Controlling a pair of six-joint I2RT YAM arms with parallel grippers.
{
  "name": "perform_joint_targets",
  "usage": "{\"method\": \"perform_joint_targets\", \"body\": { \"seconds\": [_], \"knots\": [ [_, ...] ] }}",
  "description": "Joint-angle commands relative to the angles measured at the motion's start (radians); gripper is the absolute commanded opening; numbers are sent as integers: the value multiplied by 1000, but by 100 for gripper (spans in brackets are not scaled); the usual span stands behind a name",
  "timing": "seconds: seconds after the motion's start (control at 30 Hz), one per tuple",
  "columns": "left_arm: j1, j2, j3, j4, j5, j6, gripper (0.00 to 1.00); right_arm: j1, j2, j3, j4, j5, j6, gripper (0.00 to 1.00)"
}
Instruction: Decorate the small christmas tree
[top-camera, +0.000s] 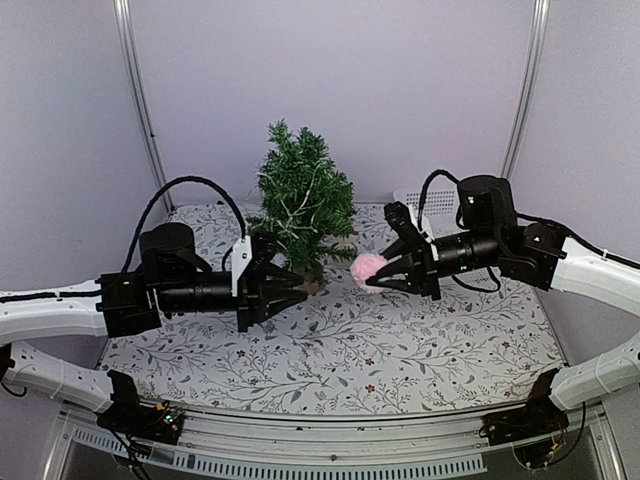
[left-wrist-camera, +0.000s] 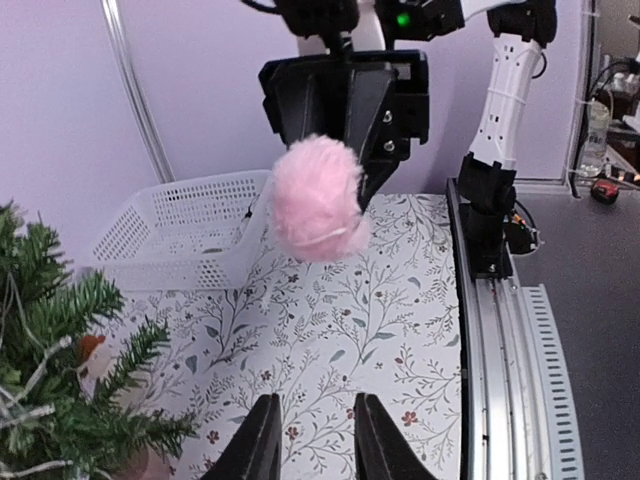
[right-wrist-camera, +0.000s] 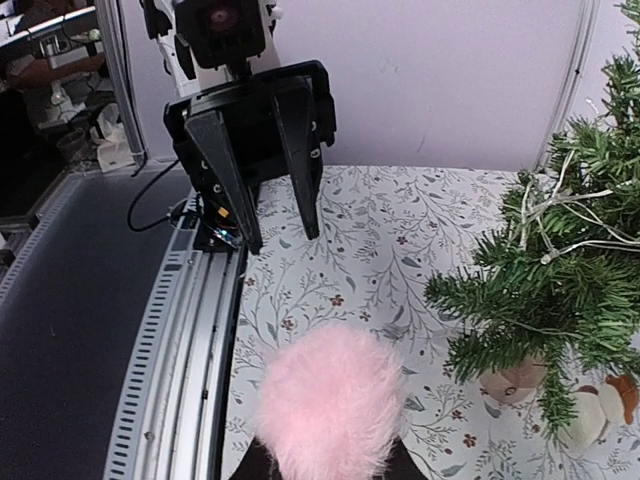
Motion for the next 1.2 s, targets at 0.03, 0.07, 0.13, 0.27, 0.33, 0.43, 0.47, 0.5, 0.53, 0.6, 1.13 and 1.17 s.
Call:
{"method": "perform_joint_targets", "body": {
  "seconds": [0.03, 0.07, 0.13, 0.27, 0.33, 0.43, 0.47, 0.5, 0.53, 0.6, 1.13, 1.17],
  "knots": [
    [-117, 92, 124, -46, -195, 229, 27, -4, 38, 3, 76, -176, 249, 0],
    [-132, 107, 138, -46, -219, 244, 26, -3, 48, 2, 84, -189, 282, 0],
    [-159, 129, 165, -48, -240, 286, 27, -3, 65, 3, 98, -217, 332, 0],
    [-181, 173, 192, -74, -270, 315, 28, -5, 96, -1, 145, -291, 441, 0],
    [-182, 173, 179, -66, -263, 313, 30, -4, 88, -25, 191, -304, 473, 0],
    [-183, 160, 168, -55, -261, 310, 30, -6, 88, -26, 181, -309, 497, 0],
    [-183, 158, 167, -57, -264, 312, 29, -6, 93, -28, 183, -316, 502, 0],
    [-183, 157, 167, -59, -267, 316, 29, -6, 94, -36, 194, -326, 510, 0],
    [-183, 158, 167, -60, -271, 320, 28, -6, 94, -42, 213, -338, 519, 0],
    [-182, 162, 165, -56, -271, 323, 29, -10, 90, -48, 244, -354, 536, 0],
    [-156, 208, 98, 242, -211, 151, 42, -115, 76, -38, 595, -544, 856, 0],
    [-156, 217, 101, 256, -214, 149, 43, -116, 77, -38, 601, -545, 859, 0]
  ]
}}
